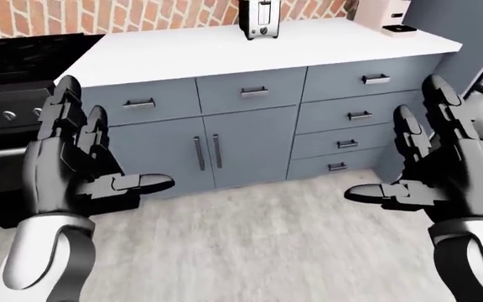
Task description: Navigate to the stove.
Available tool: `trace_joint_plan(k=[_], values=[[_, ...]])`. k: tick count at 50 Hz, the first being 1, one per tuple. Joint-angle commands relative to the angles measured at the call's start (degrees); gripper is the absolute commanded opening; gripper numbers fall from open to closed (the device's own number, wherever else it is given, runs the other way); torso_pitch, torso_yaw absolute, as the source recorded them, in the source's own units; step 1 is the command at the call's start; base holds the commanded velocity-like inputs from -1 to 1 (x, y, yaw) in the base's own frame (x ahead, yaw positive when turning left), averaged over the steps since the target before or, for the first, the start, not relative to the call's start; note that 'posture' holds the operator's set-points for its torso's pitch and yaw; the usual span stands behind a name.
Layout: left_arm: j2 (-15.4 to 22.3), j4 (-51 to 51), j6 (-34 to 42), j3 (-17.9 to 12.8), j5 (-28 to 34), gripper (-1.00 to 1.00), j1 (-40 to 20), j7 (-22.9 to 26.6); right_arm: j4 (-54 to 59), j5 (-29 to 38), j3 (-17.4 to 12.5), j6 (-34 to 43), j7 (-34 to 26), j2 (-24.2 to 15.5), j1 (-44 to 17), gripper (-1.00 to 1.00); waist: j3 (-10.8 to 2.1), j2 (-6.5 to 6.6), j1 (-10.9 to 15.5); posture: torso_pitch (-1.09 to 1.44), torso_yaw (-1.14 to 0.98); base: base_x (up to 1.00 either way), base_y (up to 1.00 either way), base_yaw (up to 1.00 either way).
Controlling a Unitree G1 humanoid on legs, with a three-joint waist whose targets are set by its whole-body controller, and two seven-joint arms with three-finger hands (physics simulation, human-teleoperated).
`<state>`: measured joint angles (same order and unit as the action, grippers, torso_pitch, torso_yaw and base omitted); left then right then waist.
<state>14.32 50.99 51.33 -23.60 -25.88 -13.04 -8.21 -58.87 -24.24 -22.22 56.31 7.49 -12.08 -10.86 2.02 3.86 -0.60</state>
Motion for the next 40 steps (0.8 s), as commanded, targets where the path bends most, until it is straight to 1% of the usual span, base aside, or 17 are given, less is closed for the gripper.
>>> trace_joint_plan(k=[1, 2, 3, 10, 12, 14, 15, 17, 19, 22, 24, 26, 27, 28, 36, 39, 40], values=[[0.7, 0.9, -0.7, -1.1, -0.3, 1.00, -1.1, -0.5, -1.1, -0.9, -0.1, -1.2, 0.2, -0.3, -0.8, 1.00, -1.55, 2.21, 0.2, 0.00, 0.00, 0.00, 0.23, 0.00], [0.6, 1.3, -0.4, -0.7, -0.3, 1.00, -1.0, -0.7, -1.1, -1.0, -0.1, -1.1, 0.3, -0.4, -0.9, 1.00, -0.92, -0.27, 0.6, 0.00, 0.00, 0.00, 0.21, 0.00], [0.5, 1.0, -1.0, -0.4, 0.0, 1.00, -0.7, -0.5, -1.1, -1.1, -0.1, -1.2, 0.4, -0.5, -0.8, 1.00, -0.62, 0.28, 0.4, 0.00, 0.00, 0.00, 0.22, 0.00], [0.4, 1.2, -1.0, -0.4, 0.1, 1.00, -0.5, -0.4, -1.1, -0.9, -0.1, -1.3, 0.2, -0.3, -0.7, 1.00, -0.17, -3.78, 0.5, 0.00, 0.00, 0.00, 0.23, 0.00], [0.4, 1.0, -1.1, -0.5, 0.1, 1.00, -0.5, -0.4, -1.1, -0.6, 0.1, -1.6, 0.1, -0.1, -0.3, 1.00, -0.12, -5.53, 0.4, 0.00, 0.00, 0.00, 0.23, 0.00], [0.3, 1.0, -1.2, -0.4, 0.2, 1.00, -0.4, -0.4, -1.1, -0.6, -0.1, -1.6, -0.1, -0.1, -0.3, 1.00, -1.11, -8.72, 0.4, 0.00, 0.00, 0.00, 0.23, 0.00], [0.3, 1.2, -0.9, -0.5, 0.0, 1.00, -0.5, -0.4, -1.0, -0.4, -0.1, -1.9, -0.3, 0.0, -0.2, 1.00, -0.42, -6.03, -0.3, 0.00, 0.00, 0.00, 0.23, 0.00], [0.3, 1.3, -0.8, -0.6, 0.0, 1.00, -0.4, -0.4, -1.1, -0.9, -0.2, -1.5, 0.3, -0.3, -0.7, 1.00, -0.82, -7.10, 0.2, 0.00, 0.00, 0.00, 0.22, 0.00], [0.3, 1.0, -1.1, -0.6, 0.0, 1.00, -0.4, -0.3, -1.1, -1.0, 0.0, -1.8, 0.5, -0.4, -0.3, 1.00, -1.13, -6.48, 0.3, 0.00, 0.00, 0.00, 0.23, 0.00], [0.3, 1.3, -0.8, -0.7, -0.1, 1.00, -0.3, -0.4, -1.1, -1.3, -0.1, -1.7, 0.6, -0.6, -0.2, 1.00, -0.13, -4.63, 0.4, 0.00, 0.00, 0.00, 0.22, 0.00], [0.3, 1.4, -0.7, -0.8, -0.2, 1.00, -0.3, -0.5, -0.9, -0.8, 0.0, -2.0, 0.2, -0.4, -0.1, 1.00, -0.07, -2.62, 0.1, 0.00, 0.00, 0.00, 0.23, 0.00], [0.3, 1.1, -1.0, -0.7, -0.1, 1.00, -0.3, -0.4, -1.1, -1.1, 0.0, -1.7, 0.6, -0.5, -0.3, 1.00, -1.28, 1.70, 0.1, 0.00, 0.00, 0.00, 0.22, 0.00], [0.3, 1.2, -0.9, -0.7, -0.1, 1.00, -0.2, -0.4, -1.1, -1.1, -0.1, -1.9, 0.5, -0.5, -0.1, 1.00, -1.19, 0.18, 0.4, 0.00, 0.00, 0.00, 0.22, 0.00], [0.3, 1.1, -0.9, -0.7, -0.2, 1.00, -0.3, -0.4, -1.1, -1.5, -0.1, -1.8, 0.8, -0.7, -0.2, 1.00, -0.53, -0.02, 0.4, 0.00, 0.00, 0.00, 0.23, 0.00], [0.3, 1.2, -0.8, -0.7, -0.3, 1.00, -0.3, -0.5, -1.1, -0.4, 0.0, -1.9, 0.0, -0.2, -0.2, 1.00, -0.11, -4.47, 0.4, 0.00, 0.00, 0.00, 0.22, 0.00], [0.3, 1.1, -0.8, -0.7, -0.3, 1.00, -0.4, -0.6, -1.1, -0.3, -0.3, -1.8, -0.3, 0.0, -0.2, 1.00, -0.98, -8.56, 0.3, 0.00, 0.00, 0.00, 0.22, 0.00], [0.3, 1.1, -0.7, -0.7, -0.4, 1.00, -0.4, -0.6, -1.1, -0.3, -0.3, -1.7, -0.2, 0.0, -0.3, 1.00, -0.37, -6.00, -0.3, 0.00, 0.00, 0.00, 0.22, 0.00]])
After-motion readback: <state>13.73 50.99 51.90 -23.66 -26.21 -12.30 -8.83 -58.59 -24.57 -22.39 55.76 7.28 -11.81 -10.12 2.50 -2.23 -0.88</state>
